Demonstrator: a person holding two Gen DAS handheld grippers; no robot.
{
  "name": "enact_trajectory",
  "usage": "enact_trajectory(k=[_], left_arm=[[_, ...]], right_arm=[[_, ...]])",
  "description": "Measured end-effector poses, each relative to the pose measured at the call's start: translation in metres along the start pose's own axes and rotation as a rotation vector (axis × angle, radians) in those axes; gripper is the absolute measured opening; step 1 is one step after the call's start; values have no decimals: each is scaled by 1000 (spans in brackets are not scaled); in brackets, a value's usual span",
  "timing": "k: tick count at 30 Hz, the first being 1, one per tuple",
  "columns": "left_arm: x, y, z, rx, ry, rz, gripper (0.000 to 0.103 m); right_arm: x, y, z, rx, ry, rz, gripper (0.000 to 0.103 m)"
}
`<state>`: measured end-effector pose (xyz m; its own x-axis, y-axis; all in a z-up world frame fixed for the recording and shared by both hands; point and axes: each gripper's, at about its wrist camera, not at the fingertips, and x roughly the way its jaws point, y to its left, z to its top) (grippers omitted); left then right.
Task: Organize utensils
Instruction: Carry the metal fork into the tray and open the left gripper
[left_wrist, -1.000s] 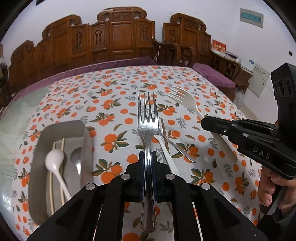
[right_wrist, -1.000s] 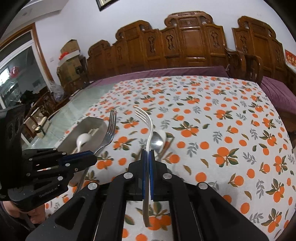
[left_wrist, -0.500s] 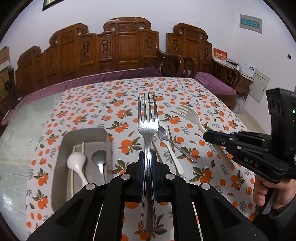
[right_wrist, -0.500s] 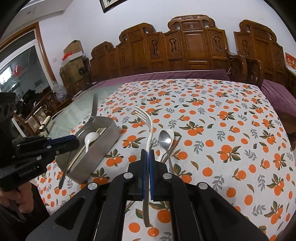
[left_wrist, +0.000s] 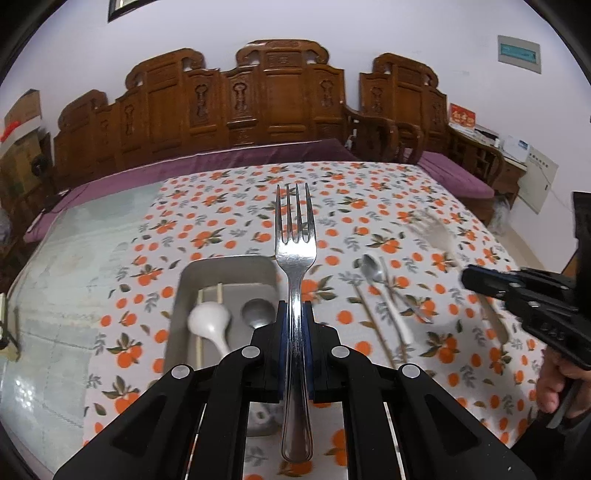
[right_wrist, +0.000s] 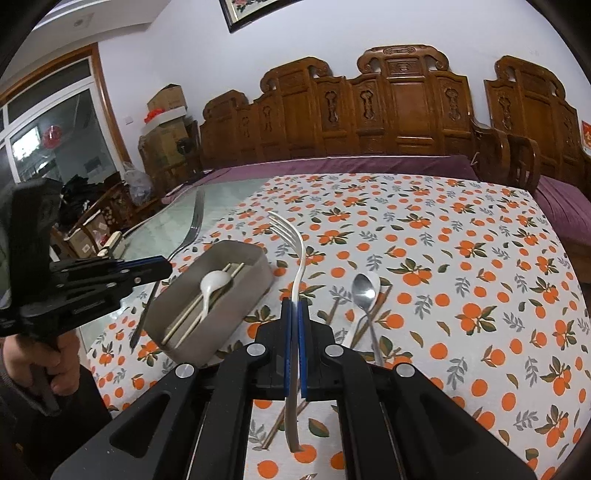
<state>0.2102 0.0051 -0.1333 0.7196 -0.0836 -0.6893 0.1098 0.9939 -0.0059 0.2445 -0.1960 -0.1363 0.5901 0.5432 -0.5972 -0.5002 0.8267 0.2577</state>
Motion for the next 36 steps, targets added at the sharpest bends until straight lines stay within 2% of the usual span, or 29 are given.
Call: enact_trajectory(k=[9,19,31,36], left_arm=[[27,36,-3,12,29,36,6],[66,78,-22,-75,92,28,6],[95,88,-32,-81,179,39,6],[90,88,-29,-84,161,32,8]], right_arm=[[8,19,-3,-21,18,15,4],[34,31,-8,-40,65,25,4],[66,38,-22,-53,135,21,4],[65,40,-23,-52,133,19,4]])
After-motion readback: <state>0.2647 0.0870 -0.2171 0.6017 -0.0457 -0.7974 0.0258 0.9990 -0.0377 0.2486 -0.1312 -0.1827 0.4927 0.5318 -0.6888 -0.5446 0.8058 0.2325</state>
